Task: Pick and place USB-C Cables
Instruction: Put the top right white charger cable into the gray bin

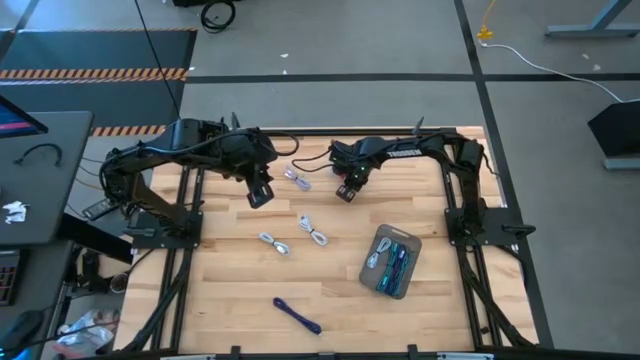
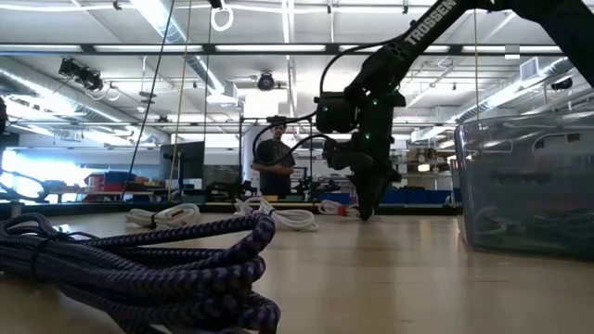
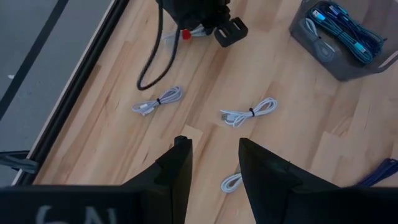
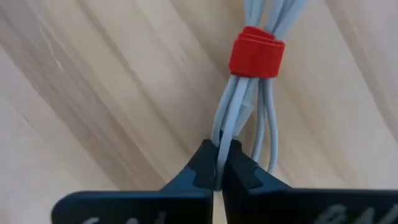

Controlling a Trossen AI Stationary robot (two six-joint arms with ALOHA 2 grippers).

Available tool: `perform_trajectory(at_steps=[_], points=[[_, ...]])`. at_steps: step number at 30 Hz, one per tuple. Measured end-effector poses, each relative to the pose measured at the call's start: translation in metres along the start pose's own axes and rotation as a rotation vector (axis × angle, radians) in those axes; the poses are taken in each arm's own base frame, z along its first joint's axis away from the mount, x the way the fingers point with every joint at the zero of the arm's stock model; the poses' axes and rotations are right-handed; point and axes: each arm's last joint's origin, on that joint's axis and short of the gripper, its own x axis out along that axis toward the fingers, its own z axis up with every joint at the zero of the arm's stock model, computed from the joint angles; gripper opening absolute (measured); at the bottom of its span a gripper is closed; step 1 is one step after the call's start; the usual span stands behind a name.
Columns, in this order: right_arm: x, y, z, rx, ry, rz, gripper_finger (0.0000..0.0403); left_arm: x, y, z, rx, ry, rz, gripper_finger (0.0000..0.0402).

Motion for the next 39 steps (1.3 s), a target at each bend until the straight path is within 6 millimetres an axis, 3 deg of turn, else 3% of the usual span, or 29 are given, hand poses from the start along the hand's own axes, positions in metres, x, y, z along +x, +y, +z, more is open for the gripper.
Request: perform_trajectory(at_steps=[3, 6, 10, 15, 19, 21, 25, 28, 33, 39], points=[[-0.018, 0.009, -0.004, 0.013, 0.050, 0.021, 0.0006, 0.000, 0.000, 0.000, 0.001, 0.000, 0.000, 0.0137], [-0.065, 0.021, 0.001, 0.032, -0.049, 0.027, 0.0004, 0.000, 0.000, 0.000, 0.017, 0.000, 0.000, 0.0137], [-0.129, 0.038, -0.013, 0.075, -0.121, -0.035, 0.0003, 0.000, 0.000, 0.000, 0.052, 0.000, 0.000, 0.0137], [-0.223, 0.062, -0.060, 0.173, -0.292, -0.036, 0.0003, 0.000, 0.000, 0.000, 0.098, 0.000, 0.000, 0.0137], [-0.271, 0.074, -0.107, 0.305, -0.462, -0.013, 0.0003, 0.000, 0.000, 0.000, 0.114, 0.000, 0.000, 0.0137], [-0.284, 0.078, -0.131, 0.370, -0.513, 0.002, 0.0003, 0.000, 0.000, 0.000, 0.117, 0.000, 0.000, 0.0137], [-0.291, 0.089, -0.162, 0.522, -0.573, -0.015, 0.0003, 0.000, 0.000, 0.000, 0.117, 0.000, 0.000, 0.0137], [-0.284, 0.102, -0.176, 0.614, -0.563, -0.038, 0.0003, 0.000, 0.000, 0.000, 0.137, 0.000, 0.000, 0.0137], [-0.250, 0.134, -0.177, 0.734, -0.455, -0.076, 0.0003, 0.000, 0.000, 0.000, 0.156, 0.000, 0.000, 0.0137], [-0.197, 0.172, -0.179, 0.785, -0.196, -0.178, 0.0003, 0.000, 0.000, 0.000, 0.175, -0.001, 0.000, 0.0137]])
